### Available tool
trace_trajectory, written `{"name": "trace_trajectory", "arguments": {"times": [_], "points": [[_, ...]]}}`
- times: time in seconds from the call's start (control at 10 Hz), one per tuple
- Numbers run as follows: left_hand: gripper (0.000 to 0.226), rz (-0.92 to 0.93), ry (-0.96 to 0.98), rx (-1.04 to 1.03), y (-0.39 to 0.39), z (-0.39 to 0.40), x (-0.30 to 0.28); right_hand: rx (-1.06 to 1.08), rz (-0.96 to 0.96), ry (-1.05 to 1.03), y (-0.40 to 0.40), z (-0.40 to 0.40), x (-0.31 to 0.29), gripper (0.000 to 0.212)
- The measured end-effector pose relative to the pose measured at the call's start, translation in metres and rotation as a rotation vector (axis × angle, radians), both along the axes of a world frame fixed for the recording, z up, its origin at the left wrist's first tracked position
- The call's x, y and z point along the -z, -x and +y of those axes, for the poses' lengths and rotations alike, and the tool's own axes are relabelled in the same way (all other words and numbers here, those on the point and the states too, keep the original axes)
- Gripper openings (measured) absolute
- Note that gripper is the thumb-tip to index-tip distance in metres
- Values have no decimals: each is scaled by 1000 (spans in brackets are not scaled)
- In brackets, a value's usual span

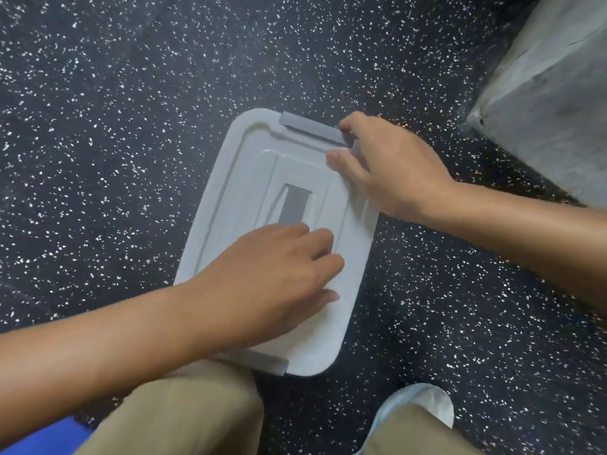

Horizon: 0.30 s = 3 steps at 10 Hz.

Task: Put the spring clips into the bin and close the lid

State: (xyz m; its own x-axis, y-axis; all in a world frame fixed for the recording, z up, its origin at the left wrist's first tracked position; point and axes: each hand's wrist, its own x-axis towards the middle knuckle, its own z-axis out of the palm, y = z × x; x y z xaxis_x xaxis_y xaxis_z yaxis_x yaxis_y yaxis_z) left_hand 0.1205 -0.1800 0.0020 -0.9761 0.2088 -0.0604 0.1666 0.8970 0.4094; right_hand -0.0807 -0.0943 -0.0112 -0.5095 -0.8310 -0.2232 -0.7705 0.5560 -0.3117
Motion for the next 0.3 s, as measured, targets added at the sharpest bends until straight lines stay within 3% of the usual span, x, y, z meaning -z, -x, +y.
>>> {"name": "trace_trajectory", "arguments": {"times": [0.2, 0.3], "points": [[30, 123, -30, 11, 49, 26, 5, 125, -113, -114, 18, 59, 15, 58], [27, 166, -4, 114, 70, 54, 13, 195, -173, -95, 17, 90, 33, 55]]}}
